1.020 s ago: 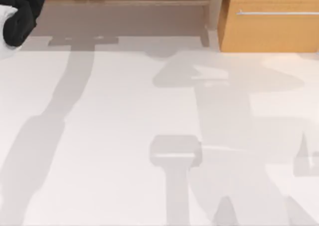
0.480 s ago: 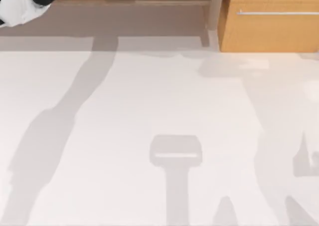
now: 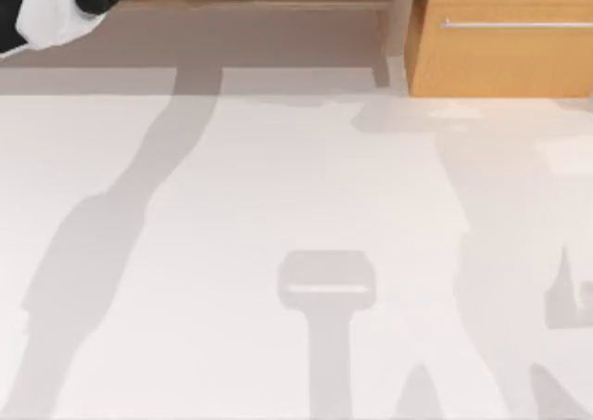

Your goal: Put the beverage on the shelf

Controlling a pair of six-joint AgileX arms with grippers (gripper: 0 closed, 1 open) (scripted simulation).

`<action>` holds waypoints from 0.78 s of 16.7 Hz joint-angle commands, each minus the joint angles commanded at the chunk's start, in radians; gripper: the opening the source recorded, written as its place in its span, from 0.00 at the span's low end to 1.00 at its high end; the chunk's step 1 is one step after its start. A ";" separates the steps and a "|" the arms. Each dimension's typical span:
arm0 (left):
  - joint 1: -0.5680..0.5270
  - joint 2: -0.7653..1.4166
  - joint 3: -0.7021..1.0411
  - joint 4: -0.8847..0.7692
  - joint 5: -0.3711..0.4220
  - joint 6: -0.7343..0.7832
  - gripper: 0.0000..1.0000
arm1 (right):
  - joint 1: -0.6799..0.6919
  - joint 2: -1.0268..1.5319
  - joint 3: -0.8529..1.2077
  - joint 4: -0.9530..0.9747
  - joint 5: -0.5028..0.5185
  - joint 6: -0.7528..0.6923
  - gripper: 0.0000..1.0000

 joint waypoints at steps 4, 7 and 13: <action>0.011 0.083 0.045 0.042 0.014 0.001 0.00 | 0.000 0.000 0.000 0.000 0.000 0.000 1.00; 0.014 0.097 0.052 0.049 0.018 0.003 0.00 | 0.000 0.000 0.000 0.000 0.000 0.000 1.00; 0.014 0.097 0.052 0.049 0.018 0.003 0.30 | 0.000 0.000 0.000 0.000 0.000 0.000 1.00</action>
